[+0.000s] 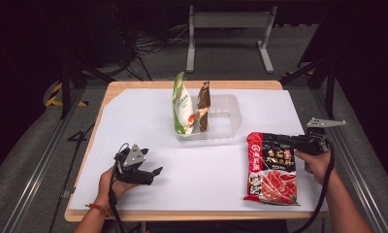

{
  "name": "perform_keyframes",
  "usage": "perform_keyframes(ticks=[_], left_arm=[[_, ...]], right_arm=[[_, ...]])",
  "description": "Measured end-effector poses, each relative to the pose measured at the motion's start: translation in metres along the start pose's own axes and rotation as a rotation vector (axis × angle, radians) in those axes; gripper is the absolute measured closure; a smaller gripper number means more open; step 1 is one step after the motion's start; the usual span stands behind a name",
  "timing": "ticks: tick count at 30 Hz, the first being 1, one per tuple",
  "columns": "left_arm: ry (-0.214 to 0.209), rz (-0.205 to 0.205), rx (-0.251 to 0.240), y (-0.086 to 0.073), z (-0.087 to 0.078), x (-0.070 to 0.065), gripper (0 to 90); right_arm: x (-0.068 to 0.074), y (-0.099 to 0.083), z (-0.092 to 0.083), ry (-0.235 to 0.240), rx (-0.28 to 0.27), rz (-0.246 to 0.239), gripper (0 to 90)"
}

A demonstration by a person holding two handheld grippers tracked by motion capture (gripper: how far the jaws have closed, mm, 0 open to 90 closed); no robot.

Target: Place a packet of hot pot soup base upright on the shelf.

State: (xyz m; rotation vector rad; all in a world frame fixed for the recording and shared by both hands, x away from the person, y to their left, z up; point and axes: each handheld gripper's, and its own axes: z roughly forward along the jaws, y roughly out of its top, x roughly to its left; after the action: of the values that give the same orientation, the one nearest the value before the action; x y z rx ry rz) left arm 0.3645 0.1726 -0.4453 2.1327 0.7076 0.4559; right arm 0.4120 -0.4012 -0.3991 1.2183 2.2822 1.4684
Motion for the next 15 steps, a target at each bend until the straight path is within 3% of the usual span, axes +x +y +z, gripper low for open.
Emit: perform_keyframes(ticks=[2, 8, 15], left_arm=[[0.018, -0.001, 0.001, 0.000, 0.001, 0.000, 8.2], [0.017, 0.004, 0.013, 0.000, 0.002, 0.000, 8.0], [0.014, 0.020, 0.026, 0.000, 0.003, -0.001, 8.2]], right_arm=[[0.002, 0.001, -0.002, 0.004, -0.010, -0.009, 86.4], [0.008, 0.005, -0.006, -0.002, -0.026, -0.034, 86.8], [0.020, 0.011, -0.012, 0.002, -0.083, -0.056, 87.4]])
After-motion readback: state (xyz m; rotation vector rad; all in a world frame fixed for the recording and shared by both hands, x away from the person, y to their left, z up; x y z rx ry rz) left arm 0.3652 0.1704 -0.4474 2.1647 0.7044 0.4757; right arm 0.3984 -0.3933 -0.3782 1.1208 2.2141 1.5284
